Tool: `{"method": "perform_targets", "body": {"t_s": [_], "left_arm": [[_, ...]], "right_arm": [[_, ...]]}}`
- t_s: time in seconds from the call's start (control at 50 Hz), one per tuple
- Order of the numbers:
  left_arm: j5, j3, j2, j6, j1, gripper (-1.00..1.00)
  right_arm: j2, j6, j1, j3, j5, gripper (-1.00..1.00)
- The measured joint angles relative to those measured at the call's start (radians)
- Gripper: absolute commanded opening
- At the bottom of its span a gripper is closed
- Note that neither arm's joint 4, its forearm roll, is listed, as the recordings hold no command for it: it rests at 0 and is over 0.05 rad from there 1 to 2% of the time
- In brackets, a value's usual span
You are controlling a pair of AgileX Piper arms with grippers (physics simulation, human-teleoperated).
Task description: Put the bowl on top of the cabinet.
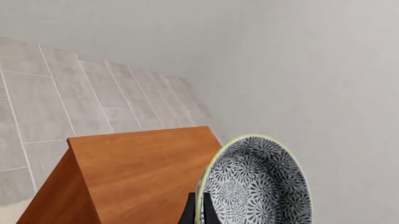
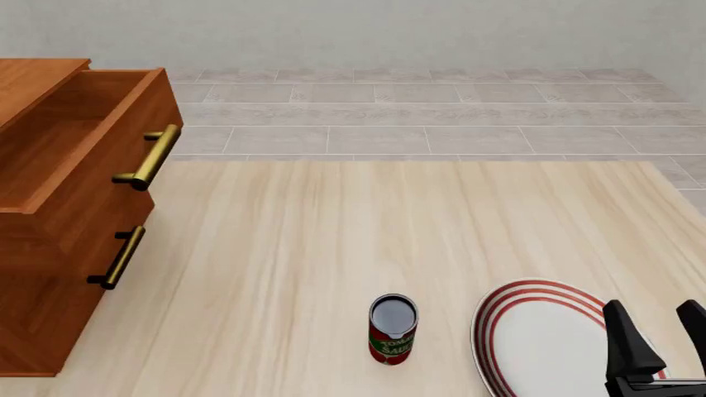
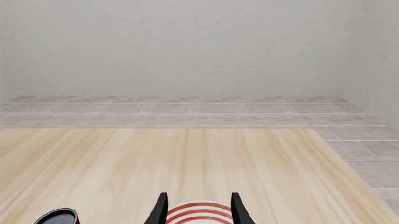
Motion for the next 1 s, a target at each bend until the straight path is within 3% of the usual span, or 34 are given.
{"method": "perform_targets", "body": {"t_s": [1.0], "left_arm": [[-0.044, 0.022, 0.091, 0.053, -0.003, -1.0]], "right_arm": [[0.0, 0.0, 0.0, 0.0, 0.0, 1.0]]}}
